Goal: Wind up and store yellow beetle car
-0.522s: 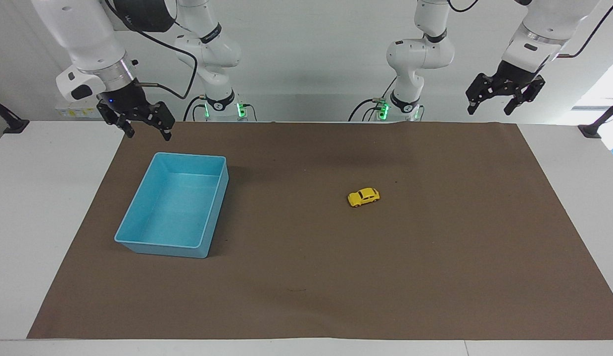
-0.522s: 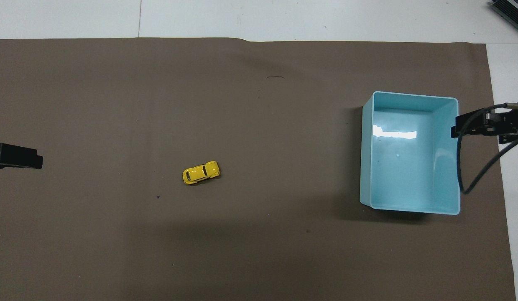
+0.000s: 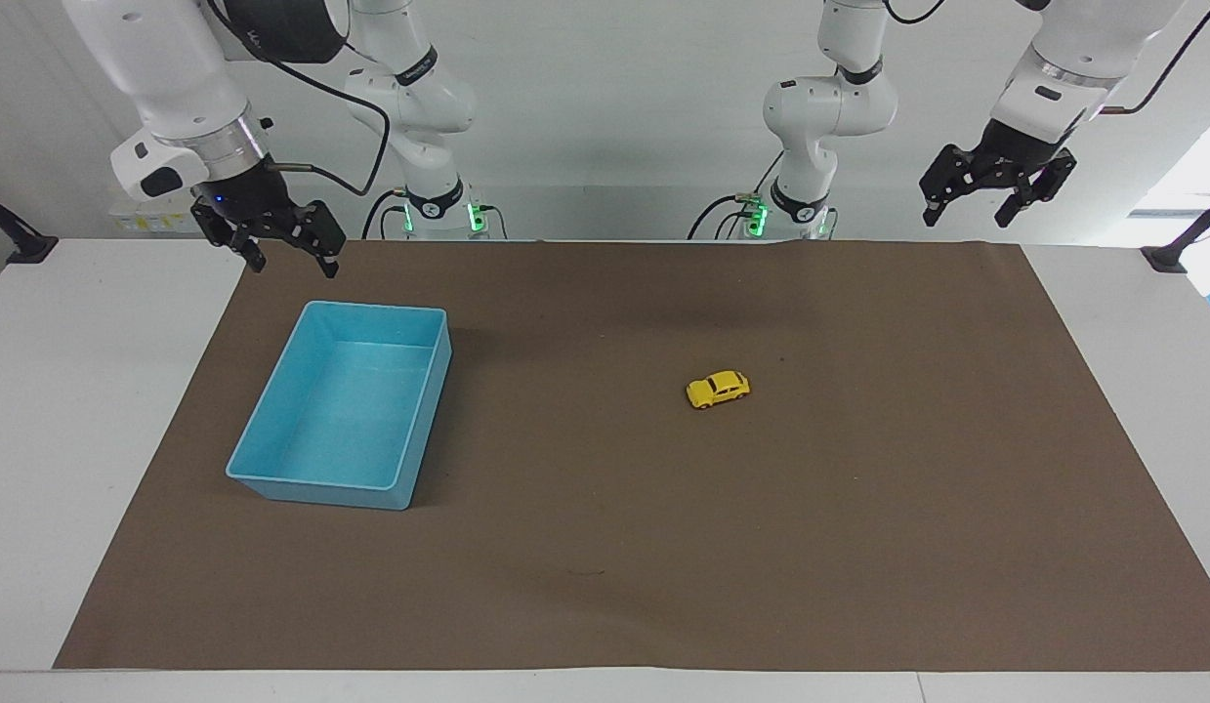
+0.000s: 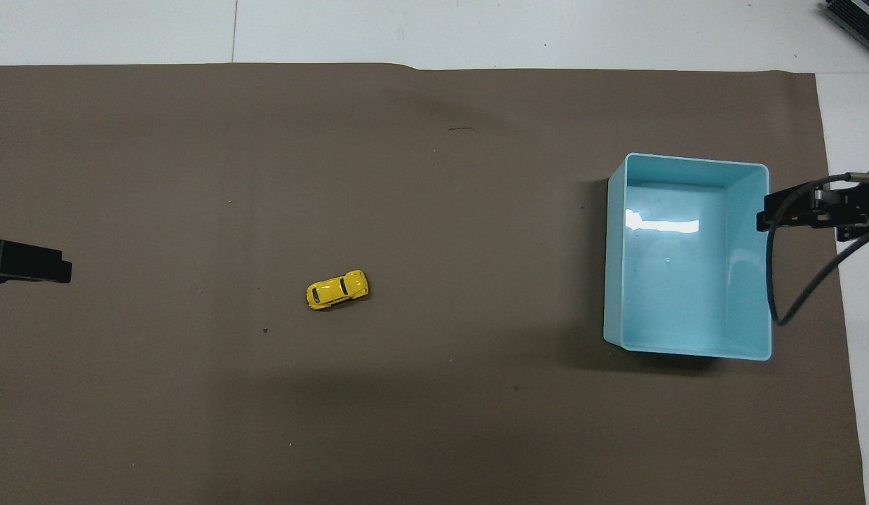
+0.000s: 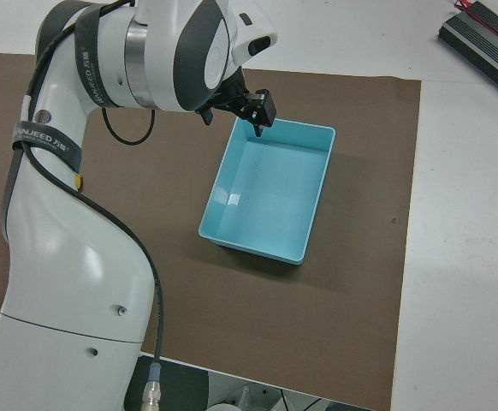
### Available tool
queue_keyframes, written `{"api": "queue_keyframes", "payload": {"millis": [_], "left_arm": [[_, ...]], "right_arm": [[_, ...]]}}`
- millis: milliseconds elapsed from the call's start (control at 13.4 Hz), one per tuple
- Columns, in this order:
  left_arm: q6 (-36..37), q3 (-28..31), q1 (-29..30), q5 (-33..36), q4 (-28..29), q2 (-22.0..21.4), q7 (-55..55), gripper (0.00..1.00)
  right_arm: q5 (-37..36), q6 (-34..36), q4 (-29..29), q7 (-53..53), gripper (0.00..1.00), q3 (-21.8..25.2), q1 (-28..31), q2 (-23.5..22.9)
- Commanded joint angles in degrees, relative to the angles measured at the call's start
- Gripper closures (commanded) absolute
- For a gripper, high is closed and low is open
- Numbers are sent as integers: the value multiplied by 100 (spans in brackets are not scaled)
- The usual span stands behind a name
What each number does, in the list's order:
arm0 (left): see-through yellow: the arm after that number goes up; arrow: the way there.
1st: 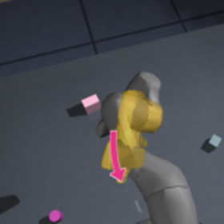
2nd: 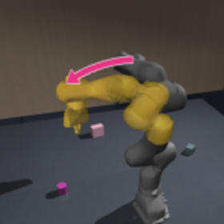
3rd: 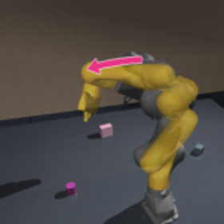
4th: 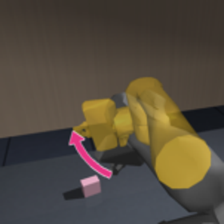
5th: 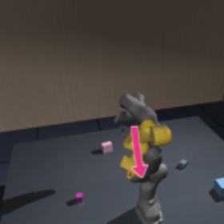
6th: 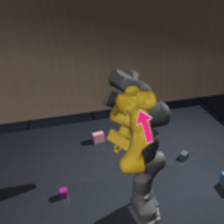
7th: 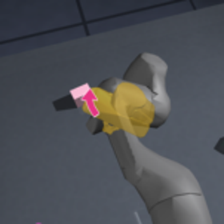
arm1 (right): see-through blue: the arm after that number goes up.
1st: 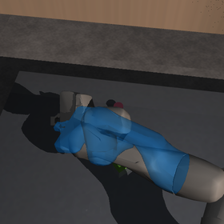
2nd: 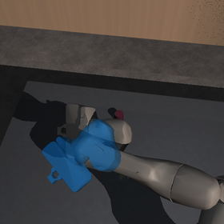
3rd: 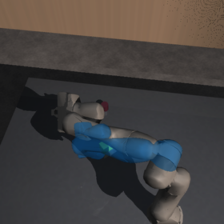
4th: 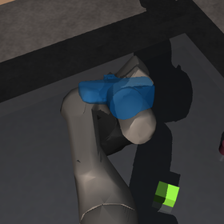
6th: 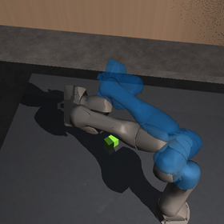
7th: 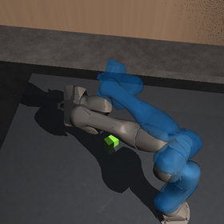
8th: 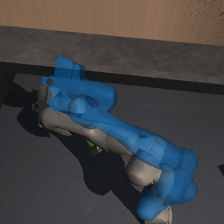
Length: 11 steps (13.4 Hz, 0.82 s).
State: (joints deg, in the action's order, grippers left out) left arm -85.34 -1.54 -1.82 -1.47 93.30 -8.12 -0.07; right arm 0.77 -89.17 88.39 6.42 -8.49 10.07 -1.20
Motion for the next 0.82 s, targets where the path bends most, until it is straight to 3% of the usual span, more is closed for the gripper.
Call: {"api": "queue_keyframes", "payload": {"millis": [0, 746], "left_arm": [[-1, -65, 15, 59, 30, -67, -2, 0], [-36, -56, 59, 59, 74, -84, -19, 0]], "right_arm": [[37, 57, 12, -141, 0, -13, 39, 68], [37, 57, 12, -141, 0, -13, 39, 68]]}}
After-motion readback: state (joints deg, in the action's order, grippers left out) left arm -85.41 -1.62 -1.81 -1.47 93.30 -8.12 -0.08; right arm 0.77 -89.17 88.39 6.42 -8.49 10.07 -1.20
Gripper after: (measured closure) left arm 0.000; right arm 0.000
